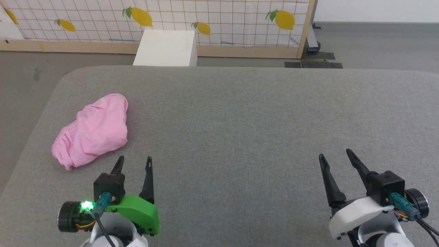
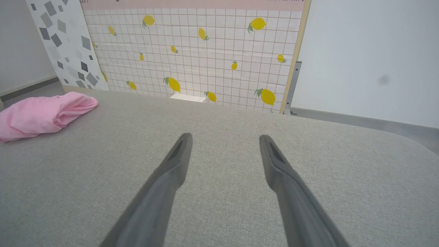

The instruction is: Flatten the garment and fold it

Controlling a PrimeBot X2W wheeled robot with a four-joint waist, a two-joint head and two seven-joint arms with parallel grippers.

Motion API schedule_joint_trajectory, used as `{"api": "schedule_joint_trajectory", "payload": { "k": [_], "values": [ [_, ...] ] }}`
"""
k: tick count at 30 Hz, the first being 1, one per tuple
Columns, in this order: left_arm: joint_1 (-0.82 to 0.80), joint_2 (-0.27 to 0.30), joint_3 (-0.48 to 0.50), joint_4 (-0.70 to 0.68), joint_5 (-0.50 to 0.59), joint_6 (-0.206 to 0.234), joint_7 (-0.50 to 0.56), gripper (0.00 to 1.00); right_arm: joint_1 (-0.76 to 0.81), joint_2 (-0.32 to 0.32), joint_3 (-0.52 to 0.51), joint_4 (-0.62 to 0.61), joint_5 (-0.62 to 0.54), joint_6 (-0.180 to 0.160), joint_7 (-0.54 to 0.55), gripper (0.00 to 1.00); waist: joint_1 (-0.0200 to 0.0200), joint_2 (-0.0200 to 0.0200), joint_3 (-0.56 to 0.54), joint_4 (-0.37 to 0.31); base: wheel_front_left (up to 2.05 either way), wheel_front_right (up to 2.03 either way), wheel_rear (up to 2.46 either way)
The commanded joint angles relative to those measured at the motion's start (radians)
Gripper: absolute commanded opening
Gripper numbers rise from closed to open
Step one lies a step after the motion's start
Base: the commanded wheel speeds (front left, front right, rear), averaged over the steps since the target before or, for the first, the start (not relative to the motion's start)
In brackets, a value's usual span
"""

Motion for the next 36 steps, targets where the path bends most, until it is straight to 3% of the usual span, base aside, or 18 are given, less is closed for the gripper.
{"api": "schedule_joint_trajectory", "payload": {
  "k": [1, 14, 36],
  "values": [
    [0.013, 0.01, -0.002, 0.002, -0.014, 0.009, 0.001, 1.0, -0.017, 0.003, 0.003, -0.002, 0.01, -0.001, 0.001, 1.0, 0.0, 0.0, 0.002, 0.002, 0.0, 0.0, 0.0],
    [0.0, 0.028, -0.014, 0.015, -0.022, 0.024, -0.001, 1.0, -0.006, 0.003, 0.014, -0.007, 0.046, -0.002, 0.004, 1.0, 0.0, 0.0, 0.001, 0.071, 0.0, 0.0, 0.0],
    [-0.032, 0.062, -0.036, 0.046, -0.023, 0.046, -0.035, 1.0, 0.032, 0.003, 0.044, -0.007, 0.153, -0.002, 0.007, 1.0, -0.0001, 0.0, -0.028, 0.31, 0.0, 0.0, 0.0]
  ]
}}
